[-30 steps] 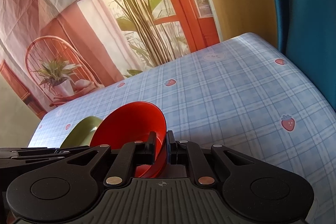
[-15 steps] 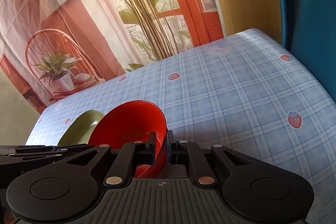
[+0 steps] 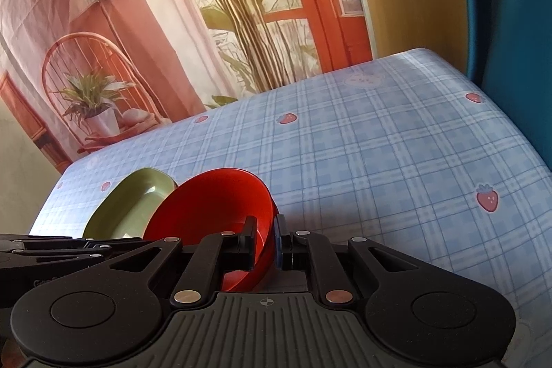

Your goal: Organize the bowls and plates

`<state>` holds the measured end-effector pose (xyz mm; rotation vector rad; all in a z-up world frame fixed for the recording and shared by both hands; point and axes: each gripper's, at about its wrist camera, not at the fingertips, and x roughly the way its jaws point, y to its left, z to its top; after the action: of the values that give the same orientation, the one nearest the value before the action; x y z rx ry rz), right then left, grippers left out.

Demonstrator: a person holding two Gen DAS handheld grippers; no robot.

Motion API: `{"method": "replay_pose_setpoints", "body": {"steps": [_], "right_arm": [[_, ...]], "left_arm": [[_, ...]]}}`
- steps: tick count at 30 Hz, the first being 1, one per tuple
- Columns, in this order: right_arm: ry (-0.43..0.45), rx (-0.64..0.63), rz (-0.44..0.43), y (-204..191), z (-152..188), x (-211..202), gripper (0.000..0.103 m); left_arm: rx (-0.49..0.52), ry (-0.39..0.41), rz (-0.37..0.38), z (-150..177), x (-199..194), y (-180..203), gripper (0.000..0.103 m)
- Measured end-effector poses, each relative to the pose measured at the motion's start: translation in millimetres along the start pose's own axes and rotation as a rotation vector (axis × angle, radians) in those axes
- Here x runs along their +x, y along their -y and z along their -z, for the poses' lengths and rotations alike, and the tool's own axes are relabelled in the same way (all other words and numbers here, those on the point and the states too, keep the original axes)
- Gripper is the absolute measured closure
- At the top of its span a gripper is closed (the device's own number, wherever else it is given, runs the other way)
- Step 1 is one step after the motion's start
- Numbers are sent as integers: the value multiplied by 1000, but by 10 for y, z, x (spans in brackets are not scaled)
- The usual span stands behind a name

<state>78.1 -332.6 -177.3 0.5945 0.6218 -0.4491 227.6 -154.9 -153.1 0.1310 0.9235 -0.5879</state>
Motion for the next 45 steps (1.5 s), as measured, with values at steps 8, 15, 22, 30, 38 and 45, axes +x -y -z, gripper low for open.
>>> {"method": "replay_pose_setpoints", "body": {"steps": [8,15,22,30,38,45], "right_arm": [[-6,-16,23,10,27,19,88],[-21,-13,29,23,64,69,84],[-41,-18,23,5,93,132,83],[-58,-19,8,-16,132,193,82],[-65,-18,-7,-22,156,217,84],[-65,-5,-15,-15,160,208,84]], "left_arm": [[-2,5,-5,32,-11,22,86],[-16,12,-8,49,-33,2,85],[-44,14,-4,51,-36,-39,85],[-59,13,1,61,-23,-69,76],[-70,16,6,70,-44,-88,76],[-130,9,41,56,-71,-179,67]]}}
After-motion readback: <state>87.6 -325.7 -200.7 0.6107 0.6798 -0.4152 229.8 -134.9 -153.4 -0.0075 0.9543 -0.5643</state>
